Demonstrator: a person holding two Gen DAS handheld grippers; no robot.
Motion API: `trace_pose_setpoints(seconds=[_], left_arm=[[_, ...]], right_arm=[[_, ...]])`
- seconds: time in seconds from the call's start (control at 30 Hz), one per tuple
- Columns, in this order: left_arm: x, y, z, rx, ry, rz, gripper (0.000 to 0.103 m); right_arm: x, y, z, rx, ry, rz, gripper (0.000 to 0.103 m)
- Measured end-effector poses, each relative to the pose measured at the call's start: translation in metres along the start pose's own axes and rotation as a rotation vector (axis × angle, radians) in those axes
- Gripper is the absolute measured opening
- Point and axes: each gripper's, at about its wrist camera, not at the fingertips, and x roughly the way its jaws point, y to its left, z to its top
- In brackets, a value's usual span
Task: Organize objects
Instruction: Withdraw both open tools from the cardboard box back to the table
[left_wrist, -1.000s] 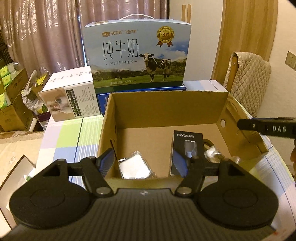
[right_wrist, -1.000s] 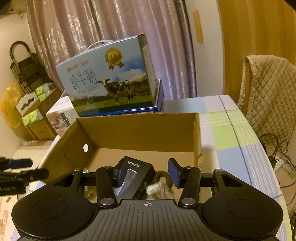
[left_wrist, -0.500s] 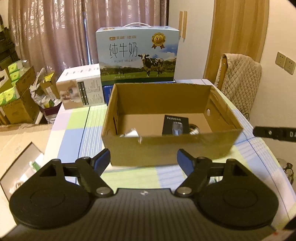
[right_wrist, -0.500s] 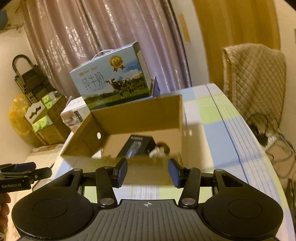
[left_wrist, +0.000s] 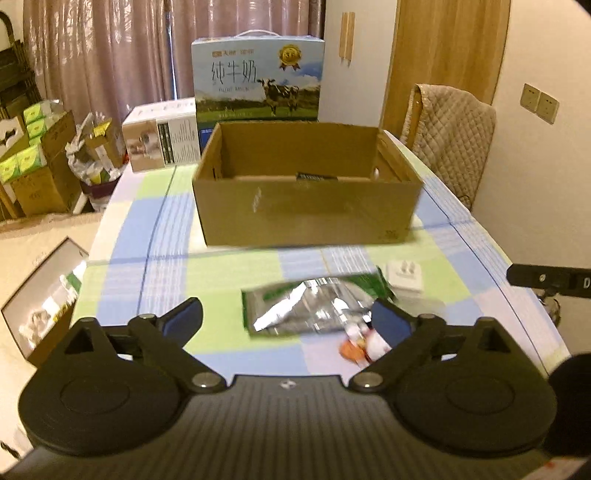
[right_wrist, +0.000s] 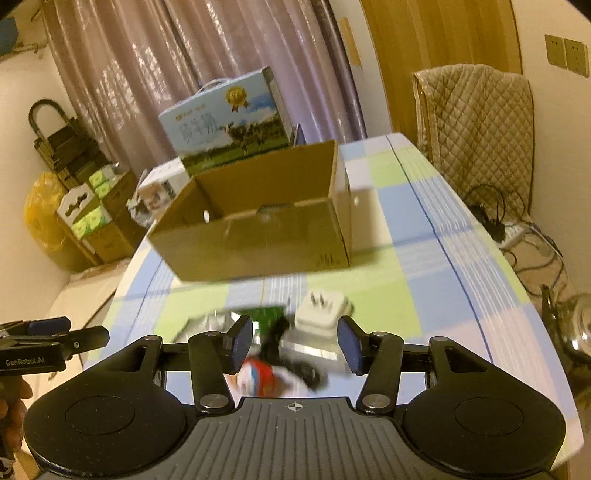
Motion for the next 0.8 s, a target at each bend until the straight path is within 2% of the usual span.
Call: trace_pose_setpoints(seconds=[0.13,0.37,0.43,0.8], left_arm=[[-0.013,-0.005,-0.024,-0.023,0.018,-0.022,0.101],[-0.024,-0.014,-0.048,-0.013,0.045,-0.027,0.102],[-0.025,-0.017,-0.051,-0.005,0.049,-0.026,0.102],[-0.013,-0.035,-0.055,0.032,0.073,-0.044,0.102]], right_arm=[[-0.010,0.001,-0.025,-0.027,0.023,-0.005,0.051],[-0.019,-0.003,-0.049,-0.033,0.039,-0.014,0.072],[-0.022,-0.004,-0.051,-0.037,0.035,-0.013,0.075],[-0.022,-0.009,-0.055,-0.083,0.034,-0.032,0.075]])
